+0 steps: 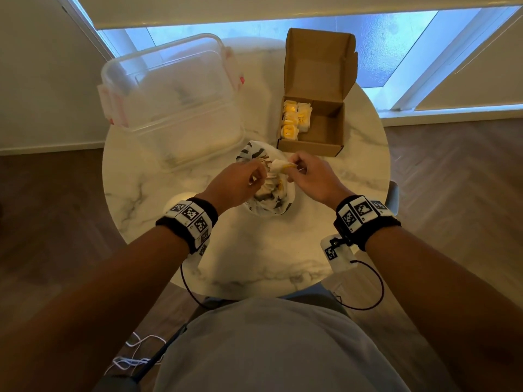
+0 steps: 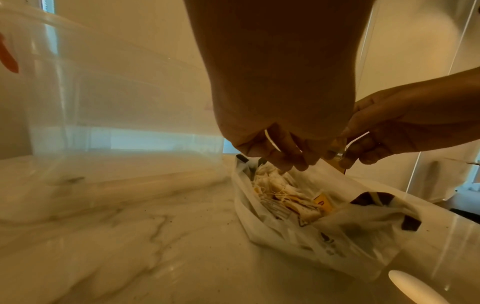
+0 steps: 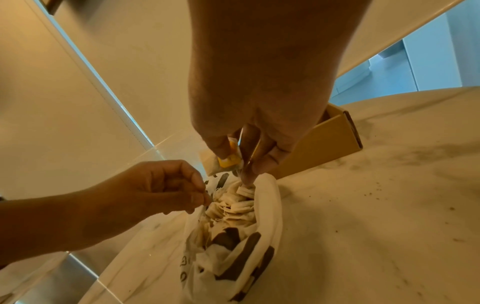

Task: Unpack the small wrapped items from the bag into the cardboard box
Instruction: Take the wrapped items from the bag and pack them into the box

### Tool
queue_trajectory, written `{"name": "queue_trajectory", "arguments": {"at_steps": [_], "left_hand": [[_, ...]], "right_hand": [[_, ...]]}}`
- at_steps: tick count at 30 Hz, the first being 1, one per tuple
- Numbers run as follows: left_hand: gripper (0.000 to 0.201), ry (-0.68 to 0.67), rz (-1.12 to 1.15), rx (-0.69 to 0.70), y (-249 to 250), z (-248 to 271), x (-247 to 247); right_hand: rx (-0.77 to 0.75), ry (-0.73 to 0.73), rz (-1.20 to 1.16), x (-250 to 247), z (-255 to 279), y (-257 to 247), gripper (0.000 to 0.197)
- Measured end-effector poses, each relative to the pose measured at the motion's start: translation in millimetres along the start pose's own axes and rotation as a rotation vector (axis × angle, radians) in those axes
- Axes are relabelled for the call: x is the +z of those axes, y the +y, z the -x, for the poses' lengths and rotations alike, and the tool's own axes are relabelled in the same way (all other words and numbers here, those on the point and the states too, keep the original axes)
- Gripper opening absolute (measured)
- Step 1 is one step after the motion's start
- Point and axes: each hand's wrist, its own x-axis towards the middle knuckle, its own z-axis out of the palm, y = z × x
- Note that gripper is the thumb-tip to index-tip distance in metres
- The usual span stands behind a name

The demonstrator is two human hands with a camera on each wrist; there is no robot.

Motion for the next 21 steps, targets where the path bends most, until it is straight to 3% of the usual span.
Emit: {"name": "queue_trajectory", "arguments": {"at_steps": [8, 13, 18, 21], "left_hand": [[0.032, -0.128, -0.21, -0.002, 0.4, -22.2, 18.9], [0.029, -0.136, -0.298, -0.022, -3.7, -27.8, 27.3], [0.018, 0.023, -0.202, 0.066, -8.9, -25.6, 24.5], [0.015, 0.038, -0.054, 0.1, -5.8, -20.8, 15.1]], "right_hand": [[-0.016, -0.051, 0.062, -4.0, 5.1, 7.1, 0.004], [-0.021, -0.057, 0.088, -4.3, 5.3, 14.6, 0.008], [-0.027, -0.031, 0.111, -5.9, 4.6, 17.8, 0.009], [-0.032, -0.012, 0.121, -7.9, 1.1, 20.1, 0.012]]}}
